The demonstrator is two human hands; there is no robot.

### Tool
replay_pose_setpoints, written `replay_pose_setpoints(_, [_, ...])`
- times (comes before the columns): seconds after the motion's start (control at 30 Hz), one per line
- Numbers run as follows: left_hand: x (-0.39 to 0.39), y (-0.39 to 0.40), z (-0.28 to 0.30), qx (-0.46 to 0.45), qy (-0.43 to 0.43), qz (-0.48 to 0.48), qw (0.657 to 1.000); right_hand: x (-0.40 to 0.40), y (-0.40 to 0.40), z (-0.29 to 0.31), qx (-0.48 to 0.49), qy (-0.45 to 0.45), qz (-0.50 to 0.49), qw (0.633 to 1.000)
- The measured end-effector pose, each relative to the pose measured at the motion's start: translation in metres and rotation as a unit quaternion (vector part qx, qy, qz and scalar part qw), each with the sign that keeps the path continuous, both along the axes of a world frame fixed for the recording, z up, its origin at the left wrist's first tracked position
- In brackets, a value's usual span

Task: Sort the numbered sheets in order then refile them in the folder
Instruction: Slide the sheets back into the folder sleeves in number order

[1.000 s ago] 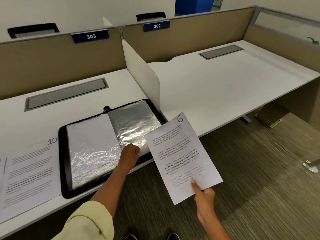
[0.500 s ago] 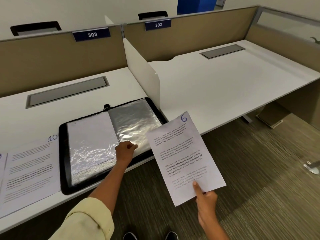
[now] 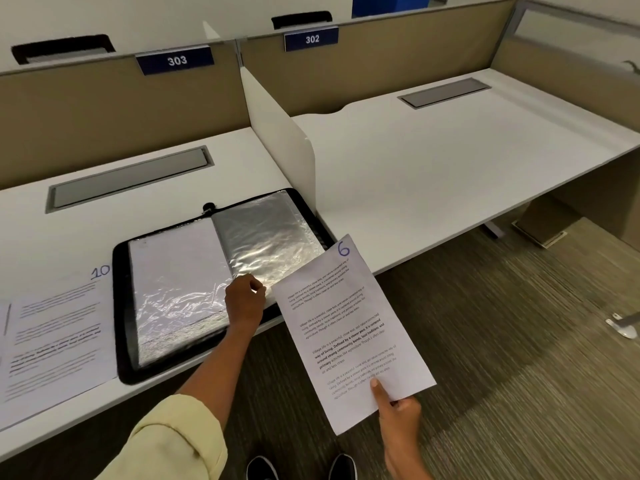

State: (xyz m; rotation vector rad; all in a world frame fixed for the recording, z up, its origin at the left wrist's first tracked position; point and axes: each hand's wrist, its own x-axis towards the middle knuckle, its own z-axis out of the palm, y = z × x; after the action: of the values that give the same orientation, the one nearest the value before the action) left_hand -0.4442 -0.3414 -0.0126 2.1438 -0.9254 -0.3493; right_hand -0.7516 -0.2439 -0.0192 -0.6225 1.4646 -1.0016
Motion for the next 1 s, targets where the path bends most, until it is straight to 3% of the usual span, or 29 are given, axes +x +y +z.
replay_pose_setpoints(0.37, [-0.011, 0.011, -0.009, -0.049, -0.023, 0.018, 0.998, 0.019, 0.022, -0.008, 0.005, 0.028, 0.023, 0.999])
replay_pose_setpoints(0.67, [-0.008, 0.01, -0.015, -0.006, 0.018, 0.003, 1.0, 0.026, 0.028, -0.006, 0.005, 0.046, 0.035, 0.998])
replay_pose_setpoints(1.0, [-0.003, -0.006, -0.007, 0.025, -0.075, -0.027, 0.996, 0.011, 0.026, -0.012, -0.014, 0.044, -0.018, 0.999])
